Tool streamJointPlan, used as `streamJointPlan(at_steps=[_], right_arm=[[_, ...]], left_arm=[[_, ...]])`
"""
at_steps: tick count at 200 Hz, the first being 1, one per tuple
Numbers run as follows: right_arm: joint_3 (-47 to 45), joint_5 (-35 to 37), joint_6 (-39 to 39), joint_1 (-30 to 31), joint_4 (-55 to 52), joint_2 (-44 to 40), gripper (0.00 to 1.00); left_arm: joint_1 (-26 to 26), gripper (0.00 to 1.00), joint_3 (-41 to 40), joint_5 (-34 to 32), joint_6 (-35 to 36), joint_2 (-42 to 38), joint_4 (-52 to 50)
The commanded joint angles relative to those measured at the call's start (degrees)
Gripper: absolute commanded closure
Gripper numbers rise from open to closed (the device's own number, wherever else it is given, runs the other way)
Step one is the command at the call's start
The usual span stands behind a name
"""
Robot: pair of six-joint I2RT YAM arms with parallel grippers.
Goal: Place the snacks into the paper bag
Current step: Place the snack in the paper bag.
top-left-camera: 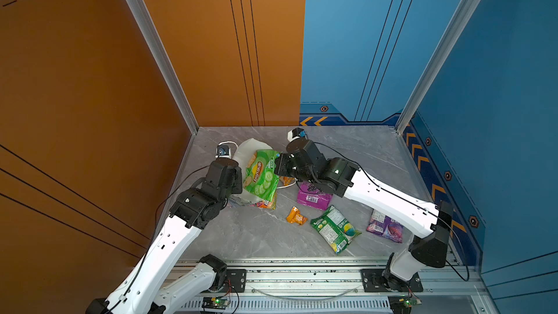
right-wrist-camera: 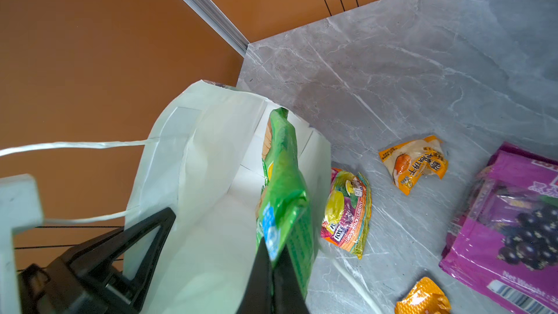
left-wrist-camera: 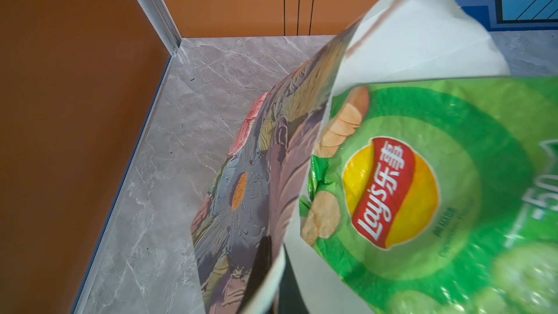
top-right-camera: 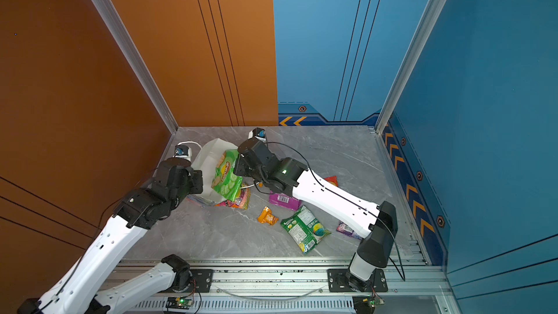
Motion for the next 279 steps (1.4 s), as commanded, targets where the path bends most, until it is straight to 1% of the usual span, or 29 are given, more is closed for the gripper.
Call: streamJointPlan(at_steps=[1,9,57,99,122,174,221,260,279], right_arm=[[3.4,1.7,1.2,0.4,-2.1,2.7,1.0],[5.5,1.8,1.4,0.4,-2.3,3.5,1.0],[7.5,5.5,1.8,0.7,-3.5,7.0,1.0],[9.2,6.7,2.2,0.7,-4.8,11.0,1.0],[9.9,8.9,1.2,0.5,-5.7,12.6,1.0],[14.8,10.3,-1.1,0.1,-9.6,18.5,1.0],[15.1,12.8,-2.6,-0.1,-10.8,19.1,1.0],[15.6,12.9,-5.2,0.0,-11.1,18.0,0.85],[16.6,11.5,-6.5,0.0,-11.0,18.0,0.75]], left_arm=[[-0.8,1.0,-0.5,-0.9,1.2,-0.3,1.3],[-0.9,1.0,-0.6,-1.1,1.3,-0.5,1.4],[-1.9,1.0,-0.8,-1.4,1.9,-0.9,1.7],[-1.9,1.0,-1.0,-2.0,1.7,-1.6,2.0],[-1.9,1.0,-1.2,-2.3,1.6,-2.2,2.2],[-1.8,1.0,-1.8,-2.6,1.6,-3.1,2.9],[-1.8,1.0,-2.0,-3.7,1.5,-3.0,2.8],[-1.3,1.0,-2.0,-4.7,1.2,-2.6,2.7],[-0.9,1.0,-1.9,-4.4,1.0,-2.7,2.7]])
